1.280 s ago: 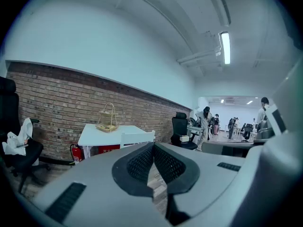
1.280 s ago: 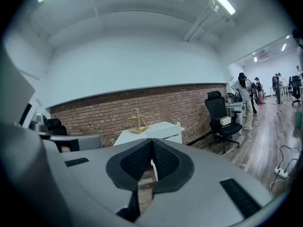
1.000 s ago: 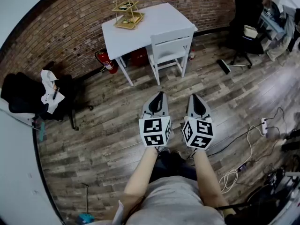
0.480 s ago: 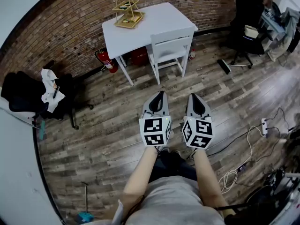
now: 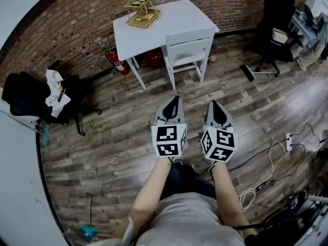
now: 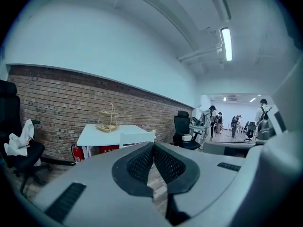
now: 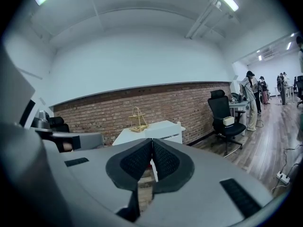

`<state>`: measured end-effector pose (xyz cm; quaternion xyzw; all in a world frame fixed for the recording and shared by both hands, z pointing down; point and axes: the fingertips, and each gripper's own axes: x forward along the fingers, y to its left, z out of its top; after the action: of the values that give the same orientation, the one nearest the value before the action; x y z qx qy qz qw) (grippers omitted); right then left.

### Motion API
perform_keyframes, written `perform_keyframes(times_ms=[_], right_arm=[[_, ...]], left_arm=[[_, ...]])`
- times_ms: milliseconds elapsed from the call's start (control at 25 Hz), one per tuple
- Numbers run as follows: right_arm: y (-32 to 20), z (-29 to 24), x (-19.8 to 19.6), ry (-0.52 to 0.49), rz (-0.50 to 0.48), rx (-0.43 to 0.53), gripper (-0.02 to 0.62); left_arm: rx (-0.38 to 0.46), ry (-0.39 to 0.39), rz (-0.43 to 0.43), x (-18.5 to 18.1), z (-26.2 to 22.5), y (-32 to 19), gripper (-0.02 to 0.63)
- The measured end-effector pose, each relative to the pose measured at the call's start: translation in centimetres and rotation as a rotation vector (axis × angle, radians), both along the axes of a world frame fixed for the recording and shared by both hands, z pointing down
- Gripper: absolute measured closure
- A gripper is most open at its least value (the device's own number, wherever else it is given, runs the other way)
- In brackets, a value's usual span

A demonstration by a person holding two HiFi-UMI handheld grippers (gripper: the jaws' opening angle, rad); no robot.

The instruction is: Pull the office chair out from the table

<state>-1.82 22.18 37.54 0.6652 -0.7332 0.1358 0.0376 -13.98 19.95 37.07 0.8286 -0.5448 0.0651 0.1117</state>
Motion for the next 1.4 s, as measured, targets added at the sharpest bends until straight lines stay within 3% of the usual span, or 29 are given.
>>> perform_keyframes(times_ms=[640, 1040, 1400], right_arm=[[-3.9, 2.6, 1.8, -0.008, -0.034, -0.052, 0.581], [-12.9, 2.6, 2.4, -0.006, -0.011, -0.042, 0.581], [-22.6, 2.0, 0.5, -0.002, -0.003, -0.041, 0.581]], left_arm=[[-0.035, -0.034, -0.034, 1.0, 2.1, -3.7, 0.594], [-0.029, -0.029, -0.003, 1.9, 2.6, -12.6, 0.594], [-0.024, -0.023, 0.015, 0.6, 1.9, -22.5, 0.594]])
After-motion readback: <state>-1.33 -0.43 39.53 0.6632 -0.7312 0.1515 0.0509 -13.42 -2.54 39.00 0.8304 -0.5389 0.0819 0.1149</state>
